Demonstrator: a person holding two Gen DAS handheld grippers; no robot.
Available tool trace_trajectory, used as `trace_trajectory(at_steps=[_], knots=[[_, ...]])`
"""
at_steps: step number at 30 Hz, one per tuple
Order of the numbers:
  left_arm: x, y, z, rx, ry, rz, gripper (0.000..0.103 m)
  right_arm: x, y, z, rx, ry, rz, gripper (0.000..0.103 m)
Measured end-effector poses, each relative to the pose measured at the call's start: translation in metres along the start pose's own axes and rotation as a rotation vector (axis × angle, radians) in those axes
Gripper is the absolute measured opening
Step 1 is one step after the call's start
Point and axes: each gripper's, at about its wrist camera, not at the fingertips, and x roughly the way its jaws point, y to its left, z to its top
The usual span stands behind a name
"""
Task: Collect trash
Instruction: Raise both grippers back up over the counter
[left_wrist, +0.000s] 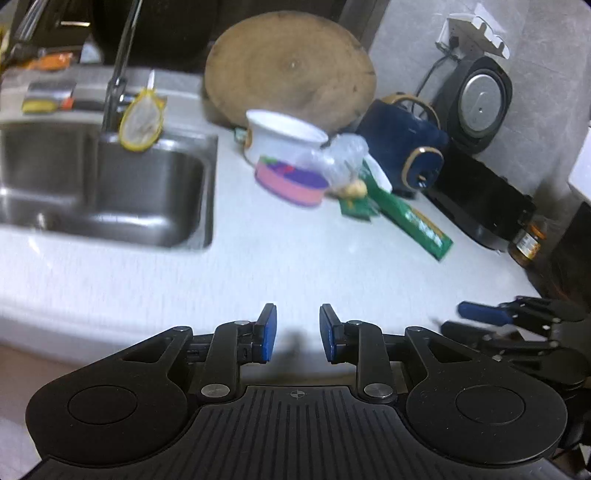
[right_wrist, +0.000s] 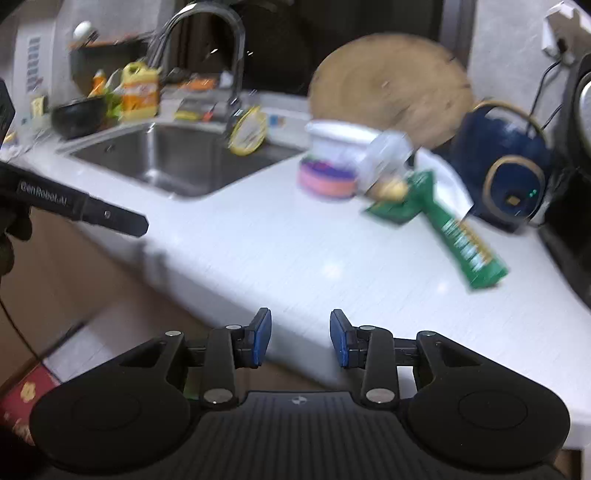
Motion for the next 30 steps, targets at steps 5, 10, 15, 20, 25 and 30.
trace_trajectory(at_steps=[5,10,15,20,25,30], knots=[[0.024,-0.012,0.034,0.007,-0.031,0.028,0.029,0.009,-0.037,0.028,0.075,0.003,-0.076,0.035],[0.041,-0.026,0.084,0.011,-0.096,0.053,0.029,0.024,-0.088,0.065,0.132,-0.049,-0.136,0.037],[0.065,-0.039,0.135,-0.025,-0.148,0.076,0.029,0.033,-0.139,0.108,0.168,-0.131,-0.194,0.046],[0.106,-0.045,0.168,-0.044,-0.126,0.093,0.029,0.042,-0.179,0.138,0.218,-0.195,-0.203,0.058],[0.157,-0.041,0.174,-0.116,-0.049,0.153,0.029,0.082,-0.200,0.144,0.263,-0.108,-0.130,0.061],[0.199,-0.024,0.166,-0.182,-0.031,0.286,0.029,0.126,-0.192,0.131,0.242,-0.027,-0.035,0.061]])
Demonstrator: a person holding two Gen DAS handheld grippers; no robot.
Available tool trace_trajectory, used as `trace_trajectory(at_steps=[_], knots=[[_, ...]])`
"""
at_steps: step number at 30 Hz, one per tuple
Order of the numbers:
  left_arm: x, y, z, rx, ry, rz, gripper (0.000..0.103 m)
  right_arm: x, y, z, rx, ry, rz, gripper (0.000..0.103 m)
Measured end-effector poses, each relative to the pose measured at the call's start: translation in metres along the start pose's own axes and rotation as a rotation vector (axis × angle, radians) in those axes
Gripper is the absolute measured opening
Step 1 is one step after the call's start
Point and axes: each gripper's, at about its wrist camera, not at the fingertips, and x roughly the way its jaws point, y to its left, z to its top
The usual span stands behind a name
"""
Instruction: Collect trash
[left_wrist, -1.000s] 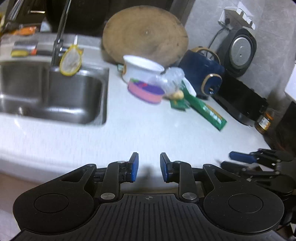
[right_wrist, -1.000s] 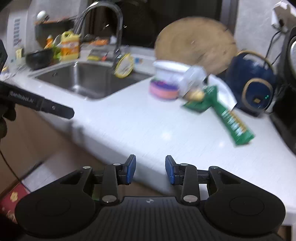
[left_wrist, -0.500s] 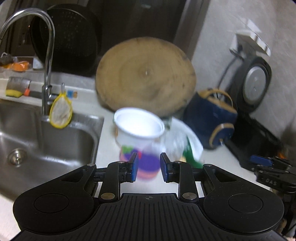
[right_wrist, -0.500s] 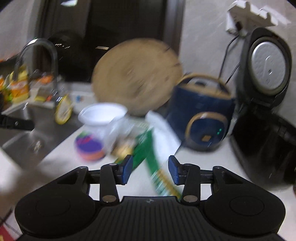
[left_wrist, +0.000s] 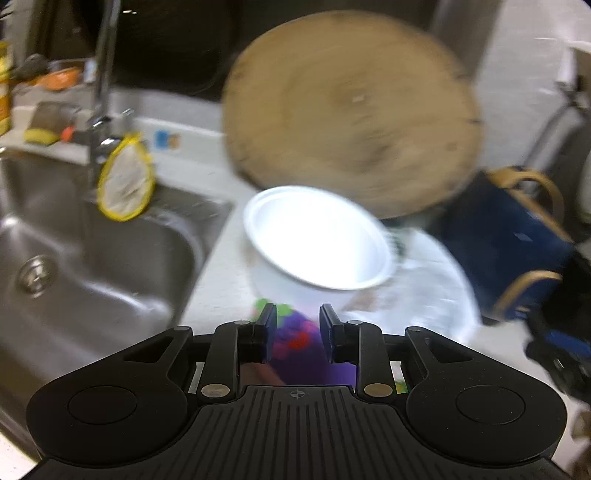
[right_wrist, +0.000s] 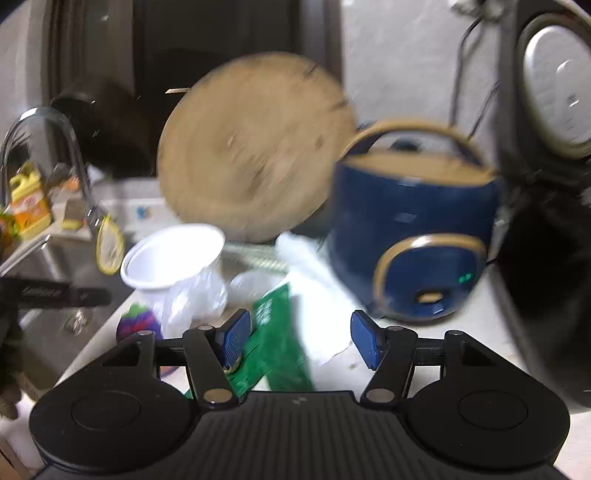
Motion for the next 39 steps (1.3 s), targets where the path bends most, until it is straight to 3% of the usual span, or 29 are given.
trace_trajectory(at_steps=[3,6,14,17,19,22,30,34,39], knots=[[0.023,0.009,-0.001,-0.055,0.013,0.077,0.029,0.016,0.007,-0.003,-0.011,0.009,0.056,0.061],[0.038,0.011,0.000,-0.078,0.030,0.073,0.029,0.031,0.014,-0.001,-0.011,0.014,0.104,0.061],[0.058,-0.013,-0.002,0.025,0.063,0.064,0.030,0.093,0.020,-0.002,0.001,0.140,0.115,0.065],[0.062,-0.021,-0.001,0.052,0.081,0.033,0.031,0.101,0.014,-0.003,0.037,0.158,0.158,0.062],[0.064,-0.025,-0.002,0.056,0.099,-0.010,0.031,0.101,0.009,-0.003,0.068,0.163,0.186,0.049],[0.063,-0.031,-0.006,0.083,0.108,-0.032,0.031,0.096,0.004,-0.005,0.089,0.180,0.222,0.042],[0.047,-0.034,-0.025,0.064,0.146,-0.120,0.031,0.064,0.002,-0.019,0.058,0.194,0.211,0.042],[0.037,-0.039,-0.036,0.101,0.180,-0.189,0.031,0.047,0.002,-0.026,0.026,0.197,0.169,0.042],[0.019,-0.046,-0.046,0.175,0.159,-0.149,0.030,0.033,0.004,-0.031,-0.009,0.172,0.090,0.042]])
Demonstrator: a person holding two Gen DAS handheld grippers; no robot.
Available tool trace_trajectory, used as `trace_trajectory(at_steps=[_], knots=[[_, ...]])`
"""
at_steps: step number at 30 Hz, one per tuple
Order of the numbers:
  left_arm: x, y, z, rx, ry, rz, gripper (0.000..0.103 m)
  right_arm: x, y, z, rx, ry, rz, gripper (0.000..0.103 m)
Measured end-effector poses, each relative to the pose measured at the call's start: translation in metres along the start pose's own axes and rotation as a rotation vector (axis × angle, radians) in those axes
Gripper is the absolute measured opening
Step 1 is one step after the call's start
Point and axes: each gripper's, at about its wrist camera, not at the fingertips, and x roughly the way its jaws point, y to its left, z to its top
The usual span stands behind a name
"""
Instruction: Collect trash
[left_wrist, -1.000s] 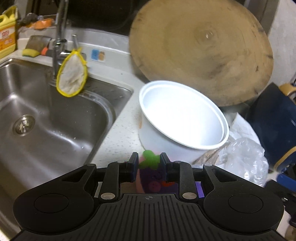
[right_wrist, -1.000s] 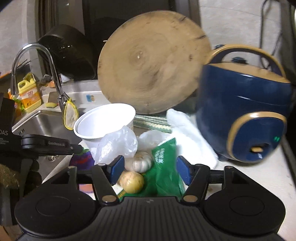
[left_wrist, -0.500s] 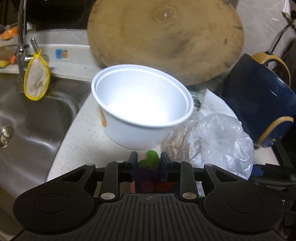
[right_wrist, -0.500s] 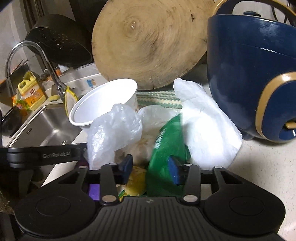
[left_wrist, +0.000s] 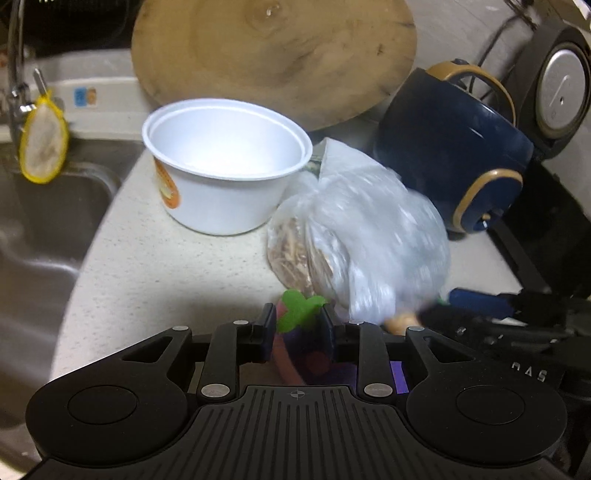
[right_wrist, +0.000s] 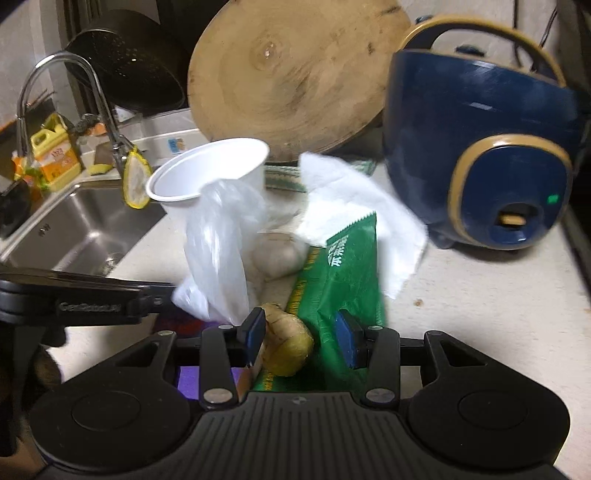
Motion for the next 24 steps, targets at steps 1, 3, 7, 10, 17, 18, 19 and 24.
trace_trajectory(at_steps=[1,3,7,10,17,18,19,24], knots=[[-0.004,-0.001,-0.001,0.011,-0.006,0.023,0.030,-0.002,0.000,-0.001,-0.003,0.000,-0.019,0.042],[-0.011,-0.002,-0.004,0.022,-0.011,0.068,0.030,-0.004,0.001,-0.002,-0.005,-0.002,-0.050,0.042],[-0.025,0.011,-0.006,-0.023,-0.024,0.078,0.030,-0.012,0.003,0.000,0.006,-0.012,-0.064,0.043],[-0.032,0.020,-0.008,-0.075,-0.025,0.063,0.030,-0.022,0.009,0.002,-0.006,-0.046,-0.042,0.046],[-0.036,0.022,-0.019,-0.131,0.022,0.007,0.030,-0.009,0.021,-0.006,-0.025,0.003,-0.054,0.046],[-0.036,0.021,-0.021,-0.131,0.022,0.008,0.030,-0.008,0.023,-0.009,-0.023,0.010,-0.051,0.046],[-0.036,0.022,-0.023,-0.133,0.022,0.009,0.030,-0.007,0.026,-0.011,-0.020,0.017,-0.047,0.046],[-0.044,0.030,-0.028,-0.155,-0.001,0.033,0.030,-0.012,0.043,-0.024,-0.015,0.062,0.004,0.046]])
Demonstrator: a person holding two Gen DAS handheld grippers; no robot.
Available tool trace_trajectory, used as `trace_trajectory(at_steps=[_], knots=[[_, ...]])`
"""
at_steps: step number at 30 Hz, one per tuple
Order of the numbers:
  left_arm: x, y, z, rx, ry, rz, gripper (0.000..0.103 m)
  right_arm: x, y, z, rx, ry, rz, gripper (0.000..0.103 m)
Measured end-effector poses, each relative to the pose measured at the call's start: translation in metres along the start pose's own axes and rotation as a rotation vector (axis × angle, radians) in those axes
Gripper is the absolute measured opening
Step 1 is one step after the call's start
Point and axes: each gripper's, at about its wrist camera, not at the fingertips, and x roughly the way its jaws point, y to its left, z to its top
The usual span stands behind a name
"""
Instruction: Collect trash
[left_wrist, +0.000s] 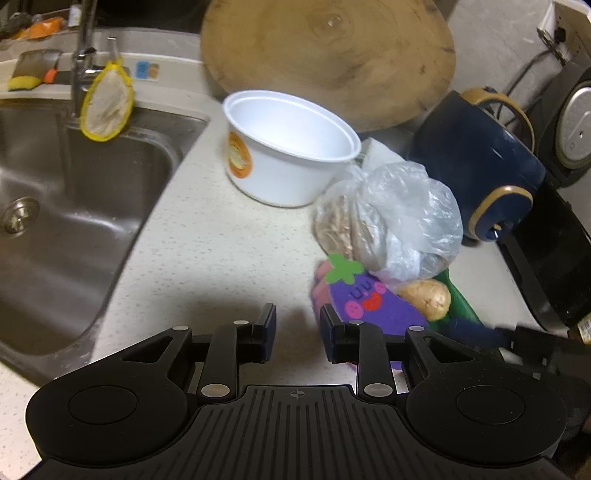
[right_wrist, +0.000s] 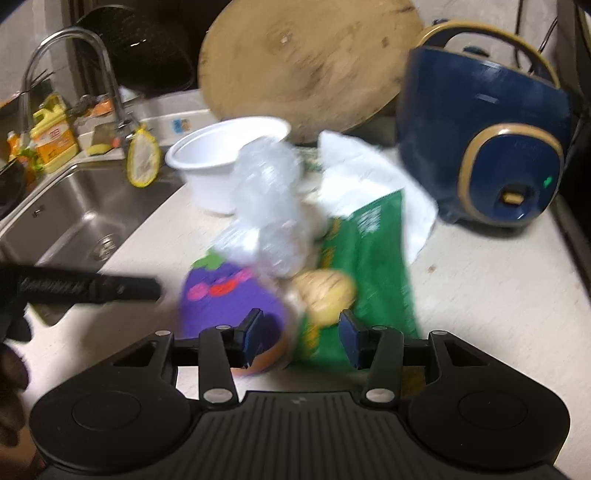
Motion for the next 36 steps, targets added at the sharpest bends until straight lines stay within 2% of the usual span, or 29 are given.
trace_trajectory(at_steps=[3,6,8,10,15,20,23,24,27,28,31,34,36], knots=[[-0.009,0.010,-0.002,-0.029,-0.021,0.020,0.030,-0.006,0.015,-0.007,-0.015,0.009,0.042,0.046],[-0.017,0.022,-0.004,-0.055,-0.043,0.047,0.030,-0.010,0.027,-0.013,-0.020,0.025,0.136,0.046],[-0.017,0.027,-0.007,-0.081,-0.035,0.041,0.030,-0.011,0.034,-0.017,-0.039,0.029,0.151,0.046],[-0.017,0.026,-0.009,-0.094,-0.017,0.009,0.030,-0.014,0.037,-0.018,-0.060,0.016,0.119,0.046],[-0.016,0.005,-0.010,-0.038,-0.016,-0.010,0.030,-0.034,0.016,-0.008,-0.034,-0.119,0.000,0.046],[-0.023,-0.001,-0.010,-0.008,-0.035,0.014,0.030,-0.007,-0.009,0.000,-0.001,-0.102,-0.139,0.046],[-0.030,0.000,-0.006,-0.009,-0.068,0.038,0.030,-0.001,-0.002,-0.005,0.002,-0.072,-0.082,0.045],[-0.031,0.000,-0.005,-0.008,-0.078,0.046,0.030,-0.001,0.006,-0.007,-0.019,-0.064,-0.039,0.045],[-0.031,-0.002,-0.001,0.000,-0.086,0.063,0.030,-0.004,0.023,-0.009,-0.028,-0.029,0.166,0.045],[-0.030,-0.005,-0.001,0.008,-0.086,0.069,0.030,-0.006,0.025,-0.009,-0.036,-0.036,0.184,0.045],[-0.028,-0.019,-0.004,0.084,-0.092,0.085,0.030,-0.021,0.018,-0.009,-0.051,-0.081,0.136,0.046],[-0.020,-0.042,-0.013,0.240,-0.078,0.108,0.030,-0.032,-0.005,-0.008,-0.011,-0.095,0.073,0.050],[-0.011,-0.055,-0.019,0.327,-0.041,0.124,0.030,-0.034,-0.024,-0.007,0.025,-0.094,0.028,0.050]])
